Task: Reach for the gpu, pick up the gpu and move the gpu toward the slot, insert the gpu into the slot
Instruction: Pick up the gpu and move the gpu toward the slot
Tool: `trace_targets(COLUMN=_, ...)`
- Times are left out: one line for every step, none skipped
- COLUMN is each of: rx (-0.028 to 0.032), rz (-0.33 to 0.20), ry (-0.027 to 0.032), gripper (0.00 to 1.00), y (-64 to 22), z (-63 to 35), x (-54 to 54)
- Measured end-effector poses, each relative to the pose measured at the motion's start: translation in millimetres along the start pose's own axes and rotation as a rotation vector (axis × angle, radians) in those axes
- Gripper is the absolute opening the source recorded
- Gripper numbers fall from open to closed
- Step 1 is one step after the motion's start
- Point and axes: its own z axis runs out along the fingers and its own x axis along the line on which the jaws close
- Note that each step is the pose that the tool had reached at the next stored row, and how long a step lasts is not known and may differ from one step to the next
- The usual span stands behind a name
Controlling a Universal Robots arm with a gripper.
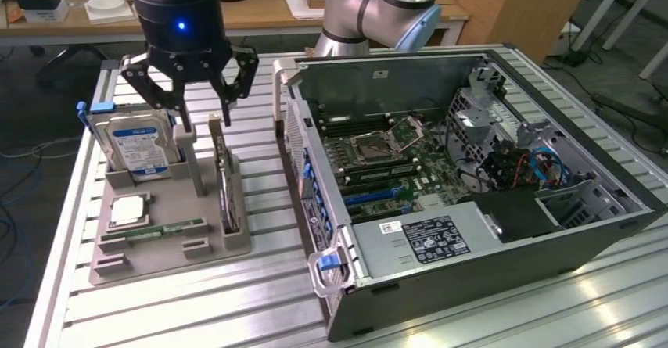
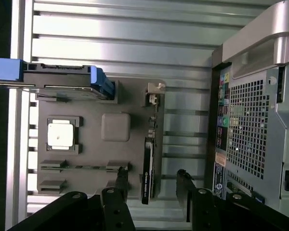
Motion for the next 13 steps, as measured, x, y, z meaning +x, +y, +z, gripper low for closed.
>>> trace_targets(rx=-0.0001, rz=0.000, ry=-0.0001, gripper=0.53, y=-0.4, z=2.0, x=0.0)
trace_targets(rx=0.0000, rz=0.000, ry=-0.0002, gripper=0.53, y=-0.8, z=3.8, x=0.1)
trace_targets(rx=0.0000, rz=0.000, ry=-0.0001, gripper=0.53, y=-1.1, z=5.6, x=0.1)
trace_targets(rx=-0.0001, rz=0.000, ry=-0.0001, gripper=0.53, y=-1.4, z=7.4, x=0.2)
trace_targets(rx=-0.0001, rz=0.000, ry=-0.0002, gripper=0.53, y=-1.6, z=9.2, x=0.3)
trace_targets(rx=-0.0001, rz=0.000, ry=-0.0002, gripper=0.53, y=-1.8, z=11.0, x=0.3)
trace_targets(rx=-0.0001, rz=0.000, ry=-0.0002, gripper=0.53, y=-2.0, z=12.7, x=0.3)
trace_targets(rx=-0.0001, rz=0.000, ry=-0.0001, gripper=0.53, y=-2.2, z=14.7, x=0.4)
trace_targets(rx=0.0000, rz=0.000, ry=-0.0001, gripper=0.53, y=-2.3, z=16.4, x=0.5)
trace_targets(rx=0.0000, rz=0.000, ry=0.0000, gripper=0.53, y=-2.4, z=18.2, x=0.5)
trace_targets(rx=0.0000, rz=0.000, ry=-0.0001, gripper=0.53, y=-2.6, z=20.0, x=0.5)
trace_targets(rx=0.0000, rz=0.000, ry=0.0000, gripper=0.53, y=-2.7, z=21.8, x=0.6)
trace_targets(rx=-0.0001, rz=0.000, ry=-0.0002, gripper=0.53, y=-2.8, z=23.6, x=0.6)
